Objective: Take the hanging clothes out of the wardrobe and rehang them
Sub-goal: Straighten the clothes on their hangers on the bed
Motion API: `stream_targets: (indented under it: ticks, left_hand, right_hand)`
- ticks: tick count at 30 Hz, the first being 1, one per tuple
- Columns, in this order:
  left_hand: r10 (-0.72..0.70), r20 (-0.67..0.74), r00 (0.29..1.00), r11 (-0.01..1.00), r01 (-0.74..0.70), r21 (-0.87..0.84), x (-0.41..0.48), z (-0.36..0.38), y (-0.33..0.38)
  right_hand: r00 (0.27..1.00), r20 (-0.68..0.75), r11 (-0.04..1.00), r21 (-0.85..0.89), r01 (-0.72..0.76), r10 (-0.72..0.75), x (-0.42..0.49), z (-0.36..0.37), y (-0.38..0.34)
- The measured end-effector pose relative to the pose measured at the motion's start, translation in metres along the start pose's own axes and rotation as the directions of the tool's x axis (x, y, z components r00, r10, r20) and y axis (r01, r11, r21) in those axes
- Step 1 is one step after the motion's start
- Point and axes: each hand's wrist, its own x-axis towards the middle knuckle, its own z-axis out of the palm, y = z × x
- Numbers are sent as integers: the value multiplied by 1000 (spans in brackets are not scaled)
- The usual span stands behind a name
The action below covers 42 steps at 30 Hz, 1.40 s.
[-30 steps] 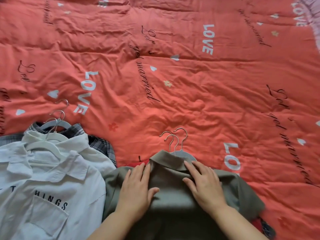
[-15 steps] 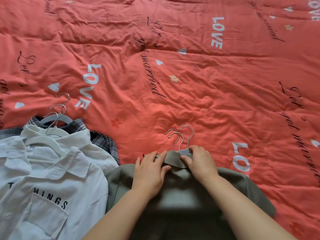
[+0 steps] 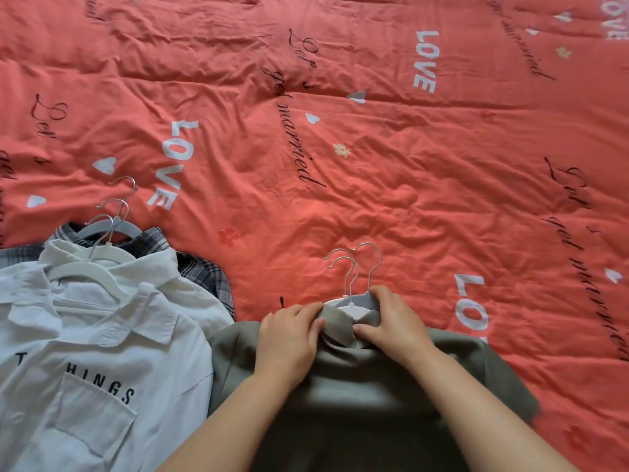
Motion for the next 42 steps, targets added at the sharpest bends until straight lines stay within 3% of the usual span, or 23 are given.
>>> stream_targets:
  ticks: [4,9,12,16,20,25,35,42]
  left_hand:
    - [9,97,995,998,-15,58,5,-13,3]
    - [180,169,969,984,-174,-50,-10,-38,8]
    - [288,41,957,956,-284,-76,-29,-50,14]
    - [398,-122,909,915,-403,-25,-58,-68,37]
    - [477,-210,853,876,-482,29,-81,-100,68]
    - [563,-310,766,815,-576,59,-113,-153,116]
    - [642,-590,490,697,-693,183,-213,-276,173]
    - [581,-689,432,748,-617,244,-314,-334,154]
  right_hand:
    - [973,-214,993,63,99,-84,-23,6,6]
    - [874,-435,951,111,289,-216,-56,3,3]
    - [839,-482,930,116,349,-255,-78,-13,-1]
    - [843,-477,939,94,330,-248,-111,-34,-1]
    - [805,-533,937,64,344,-259,-149,-69,-12]
    - [678,-682,921,16,390,-275,-212,-129,-36]
    - [396,-834,867,-176,467,-383,-350,-222,-116]
    - [255,-803,772,-350,530,-539,-420,-231,-173]
